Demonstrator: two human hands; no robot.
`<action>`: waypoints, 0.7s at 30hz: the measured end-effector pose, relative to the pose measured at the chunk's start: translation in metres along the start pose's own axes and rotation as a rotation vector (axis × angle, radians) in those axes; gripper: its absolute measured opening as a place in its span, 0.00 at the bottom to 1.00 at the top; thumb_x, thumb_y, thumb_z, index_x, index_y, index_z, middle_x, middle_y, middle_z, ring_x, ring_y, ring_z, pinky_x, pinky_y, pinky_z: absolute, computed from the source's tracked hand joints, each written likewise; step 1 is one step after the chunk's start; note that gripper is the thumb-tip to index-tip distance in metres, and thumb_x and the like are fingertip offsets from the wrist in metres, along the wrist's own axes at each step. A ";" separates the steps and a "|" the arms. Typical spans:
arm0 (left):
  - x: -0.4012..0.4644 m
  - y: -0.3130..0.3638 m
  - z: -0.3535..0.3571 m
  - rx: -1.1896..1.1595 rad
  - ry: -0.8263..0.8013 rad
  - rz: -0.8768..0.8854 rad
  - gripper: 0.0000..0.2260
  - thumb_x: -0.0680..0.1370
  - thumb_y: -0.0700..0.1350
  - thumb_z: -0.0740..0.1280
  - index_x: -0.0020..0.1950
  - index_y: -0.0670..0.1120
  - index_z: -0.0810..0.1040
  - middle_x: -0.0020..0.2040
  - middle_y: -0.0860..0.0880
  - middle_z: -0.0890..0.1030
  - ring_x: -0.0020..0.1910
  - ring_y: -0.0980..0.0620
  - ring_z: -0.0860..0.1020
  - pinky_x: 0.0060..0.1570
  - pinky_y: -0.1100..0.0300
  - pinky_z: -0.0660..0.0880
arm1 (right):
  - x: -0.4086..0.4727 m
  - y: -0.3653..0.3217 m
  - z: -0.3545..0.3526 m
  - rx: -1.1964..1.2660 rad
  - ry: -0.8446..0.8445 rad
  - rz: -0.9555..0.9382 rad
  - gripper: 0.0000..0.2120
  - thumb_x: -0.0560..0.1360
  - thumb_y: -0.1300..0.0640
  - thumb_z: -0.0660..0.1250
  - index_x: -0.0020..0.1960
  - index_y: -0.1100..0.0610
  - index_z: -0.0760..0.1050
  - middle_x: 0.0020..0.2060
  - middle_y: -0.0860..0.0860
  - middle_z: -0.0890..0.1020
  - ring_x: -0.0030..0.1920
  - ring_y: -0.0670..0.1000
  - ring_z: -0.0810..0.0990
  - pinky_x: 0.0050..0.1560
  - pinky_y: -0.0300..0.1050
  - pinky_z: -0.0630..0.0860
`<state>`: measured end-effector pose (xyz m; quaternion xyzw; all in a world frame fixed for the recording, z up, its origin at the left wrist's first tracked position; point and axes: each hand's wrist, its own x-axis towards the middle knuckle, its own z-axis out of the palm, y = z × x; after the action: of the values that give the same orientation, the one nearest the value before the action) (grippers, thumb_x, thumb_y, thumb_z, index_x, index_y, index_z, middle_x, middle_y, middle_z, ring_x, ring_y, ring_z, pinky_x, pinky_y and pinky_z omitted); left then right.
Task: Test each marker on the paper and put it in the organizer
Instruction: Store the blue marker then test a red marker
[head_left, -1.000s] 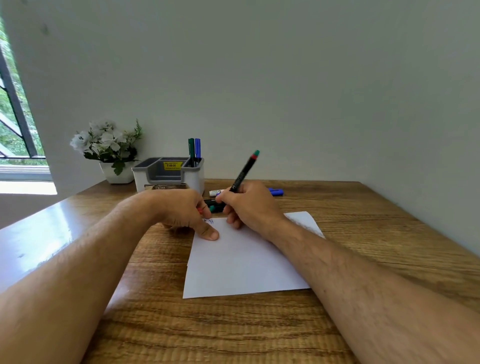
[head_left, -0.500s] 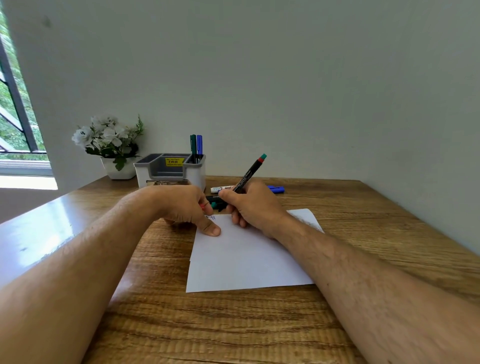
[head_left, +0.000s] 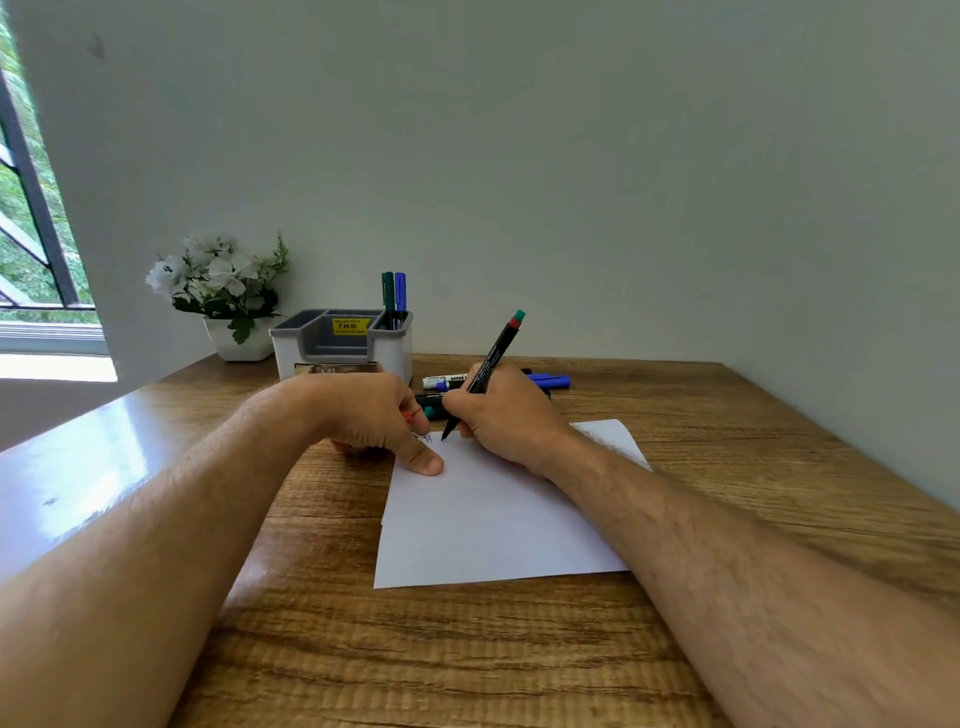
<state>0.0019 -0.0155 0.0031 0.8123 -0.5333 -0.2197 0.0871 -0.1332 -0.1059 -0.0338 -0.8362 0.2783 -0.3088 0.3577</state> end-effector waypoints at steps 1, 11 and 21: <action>0.000 0.000 0.000 0.000 0.001 -0.005 0.19 0.68 0.55 0.76 0.54 0.53 0.75 0.53 0.51 0.75 0.57 0.48 0.73 0.66 0.46 0.70 | 0.000 0.001 0.000 0.016 0.008 -0.002 0.11 0.76 0.55 0.67 0.35 0.55 0.76 0.29 0.48 0.80 0.22 0.36 0.73 0.22 0.28 0.65; -0.002 0.001 0.001 0.002 -0.006 -0.018 0.19 0.68 0.55 0.76 0.54 0.53 0.75 0.51 0.52 0.75 0.57 0.48 0.73 0.65 0.46 0.70 | -0.001 -0.002 0.000 0.000 0.007 -0.001 0.10 0.75 0.57 0.68 0.35 0.55 0.75 0.28 0.48 0.79 0.23 0.37 0.73 0.22 0.27 0.64; -0.004 0.002 0.000 -0.005 -0.014 -0.013 0.19 0.69 0.54 0.76 0.56 0.52 0.75 0.56 0.49 0.75 0.60 0.46 0.73 0.67 0.44 0.69 | -0.001 -0.003 0.002 -0.022 0.019 0.028 0.07 0.76 0.54 0.68 0.43 0.58 0.79 0.36 0.52 0.83 0.32 0.44 0.77 0.29 0.34 0.68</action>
<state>-0.0016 -0.0132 0.0046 0.8139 -0.5281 -0.2270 0.0841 -0.1318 -0.1024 -0.0333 -0.8331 0.2967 -0.3089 0.3502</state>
